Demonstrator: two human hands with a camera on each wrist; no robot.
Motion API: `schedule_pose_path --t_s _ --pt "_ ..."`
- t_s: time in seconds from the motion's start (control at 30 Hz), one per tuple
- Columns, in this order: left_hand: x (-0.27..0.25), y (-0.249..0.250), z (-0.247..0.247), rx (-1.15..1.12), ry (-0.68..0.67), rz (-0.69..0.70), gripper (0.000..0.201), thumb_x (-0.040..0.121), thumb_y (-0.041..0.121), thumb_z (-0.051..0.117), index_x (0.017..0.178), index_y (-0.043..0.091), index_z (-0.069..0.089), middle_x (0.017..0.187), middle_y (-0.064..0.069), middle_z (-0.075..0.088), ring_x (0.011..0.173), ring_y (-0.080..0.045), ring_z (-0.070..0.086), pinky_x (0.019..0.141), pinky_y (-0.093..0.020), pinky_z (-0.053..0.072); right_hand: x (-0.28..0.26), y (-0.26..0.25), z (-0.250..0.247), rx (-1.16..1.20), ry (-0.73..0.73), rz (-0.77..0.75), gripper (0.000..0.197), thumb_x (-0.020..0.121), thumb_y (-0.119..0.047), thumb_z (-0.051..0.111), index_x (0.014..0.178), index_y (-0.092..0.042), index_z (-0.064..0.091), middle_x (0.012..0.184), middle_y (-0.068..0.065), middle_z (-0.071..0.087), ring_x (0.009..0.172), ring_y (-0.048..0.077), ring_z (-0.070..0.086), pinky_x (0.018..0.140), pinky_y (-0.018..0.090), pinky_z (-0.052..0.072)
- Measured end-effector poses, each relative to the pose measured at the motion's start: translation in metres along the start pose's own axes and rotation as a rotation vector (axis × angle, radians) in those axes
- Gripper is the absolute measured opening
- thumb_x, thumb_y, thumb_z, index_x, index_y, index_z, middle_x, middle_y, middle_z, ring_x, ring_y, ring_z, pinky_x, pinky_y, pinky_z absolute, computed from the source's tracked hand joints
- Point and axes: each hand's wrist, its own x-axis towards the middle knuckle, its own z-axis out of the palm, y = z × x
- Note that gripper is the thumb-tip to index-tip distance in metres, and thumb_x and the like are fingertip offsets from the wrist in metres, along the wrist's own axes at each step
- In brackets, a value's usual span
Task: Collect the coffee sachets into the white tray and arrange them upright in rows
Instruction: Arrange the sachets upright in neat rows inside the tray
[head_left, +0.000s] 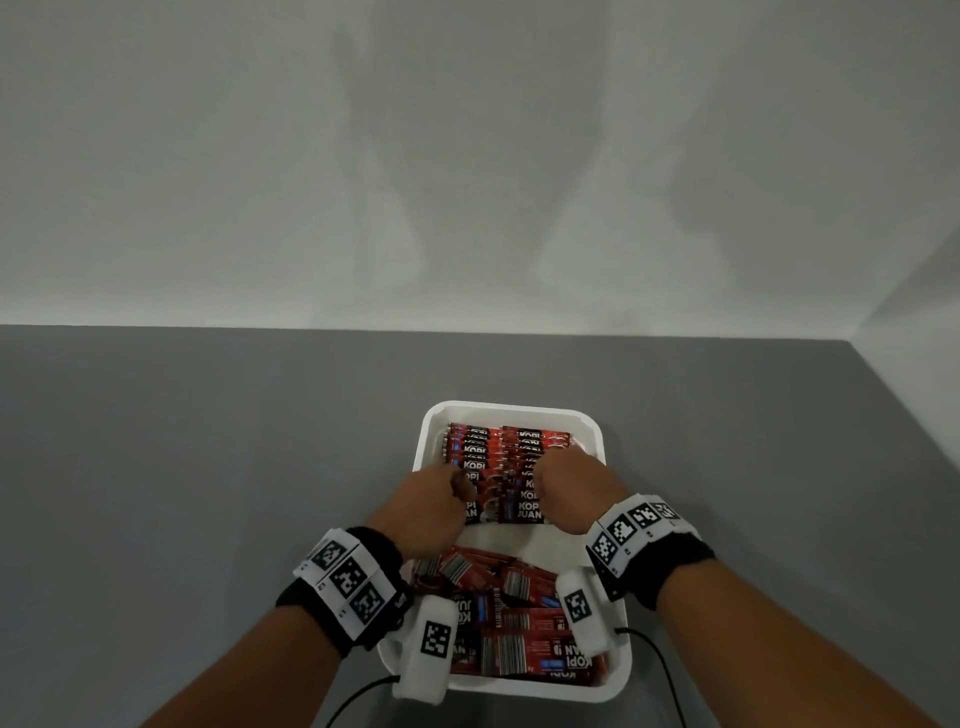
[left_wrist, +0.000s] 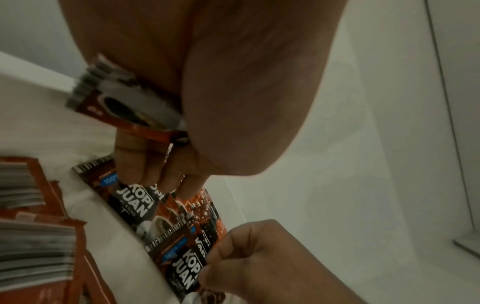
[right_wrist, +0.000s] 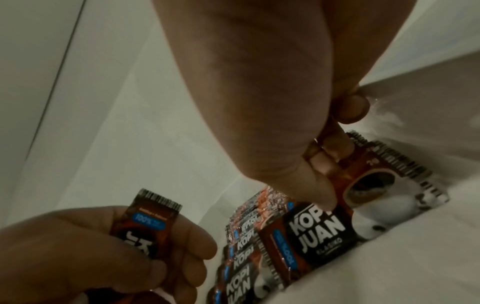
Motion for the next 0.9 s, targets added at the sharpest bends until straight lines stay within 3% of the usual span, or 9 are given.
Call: schedule_pose_path --t_s 0.07,0.17,0.23,0.3,0.37,0.47,0.57,0.7,0.9 --pt "0.004 -0.001 0.005 0.149 -0.099 0.027 0.028 0.090 -0.002 0.045 0.091 0.021 0.062 0.100 0.003 0.065 0.084 -0.011 0.058 0.061 -0.012 0.041 -0.002 -0.004 -0.001 -0.047 -0.007 -0.009 0.013 0.087 0.002 0.052 0.081 -0.008 0.054 0.086 0.010 0.055 0.079 0.025 0.053 0.067 0.029 0.044" --pt "0.009 -0.004 0.015 0.353 -0.177 0.051 0.026 0.087 0.004 0.051 0.108 0.012 0.064 0.120 -0.008 0.062 0.107 -0.024 0.061 0.089 -0.030 0.052 -0.005 -0.008 -0.003 -0.084 -0.002 0.003 0.018 0.090 0.004 0.051 0.080 -0.011 0.049 0.079 0.006 0.050 0.075 0.023 0.049 0.066 0.029 0.041" --pt "0.011 -0.007 0.021 0.504 -0.191 0.074 0.035 0.089 0.015 0.054 0.123 0.016 0.063 0.128 -0.010 0.054 0.120 -0.029 0.054 0.105 -0.039 0.046 -0.006 -0.007 -0.003 -0.073 0.003 0.001 0.029 0.089 0.005 0.051 0.070 -0.013 0.040 0.072 0.000 0.040 0.074 0.023 0.049 0.066 0.029 0.040" --pt "0.013 -0.013 0.026 0.577 -0.205 0.096 0.044 0.089 0.023 0.054 0.133 0.022 0.058 0.134 -0.010 0.050 0.128 -0.031 0.046 0.113 -0.043 0.038 -0.008 -0.004 -0.001 -0.027 0.027 -0.020 0.028 0.088 0.003 0.053 0.070 -0.015 0.043 0.075 0.001 0.046 0.075 0.022 0.054 0.066 0.032 0.047" --pt "0.013 -0.018 0.031 0.611 -0.202 0.132 0.051 0.087 0.030 0.054 0.137 0.025 0.055 0.138 -0.010 0.048 0.133 -0.033 0.041 0.117 -0.046 0.033 -0.016 0.000 0.001 0.024 0.038 -0.058 0.012 0.090 -0.004 0.055 0.081 -0.011 0.060 0.088 0.004 0.062 0.081 0.023 0.063 0.072 0.038 0.057" --pt "0.010 -0.019 0.036 0.689 -0.179 0.196 0.048 0.092 0.027 0.055 0.140 0.021 0.053 0.138 -0.006 0.050 0.134 -0.029 0.040 0.120 -0.041 0.025 -0.033 0.004 0.012 0.034 -0.070 -0.116 0.017 0.093 -0.019 0.056 0.096 -0.012 0.072 0.098 0.005 0.069 0.086 0.023 0.067 0.077 0.041 0.060" --pt "0.006 -0.017 0.036 0.731 -0.139 0.252 0.045 0.094 0.026 0.054 0.139 0.020 0.052 0.137 -0.004 0.051 0.132 -0.027 0.040 0.118 -0.040 0.025 -0.042 0.006 0.022 -0.012 -0.119 -0.146 0.032 0.096 -0.040 0.051 0.108 -0.017 0.071 0.106 0.004 0.064 0.094 0.022 0.064 0.082 0.044 0.058" --pt "0.001 -0.014 0.034 0.822 -0.134 0.299 0.049 0.095 0.026 0.055 0.143 0.016 0.050 0.140 -0.001 0.052 0.132 -0.024 0.038 0.118 -0.039 0.022 -0.041 0.007 0.033 -0.125 -0.121 -0.181 0.050 0.098 -0.053 0.045 0.134 -0.021 0.059 0.129 0.004 0.052 0.121 0.024 0.049 0.103 0.044 0.044" --pt "-0.006 -0.007 0.033 0.880 -0.116 0.301 0.057 0.096 0.021 0.051 0.151 0.012 0.040 0.144 -0.006 0.048 0.134 -0.026 0.034 0.118 -0.037 0.021 -0.037 0.010 0.043 -0.134 -0.060 -0.154 0.062 0.095 -0.062 0.045 0.141 -0.022 0.051 0.136 0.003 0.043 0.130 0.026 0.039 0.110 0.046 0.038"
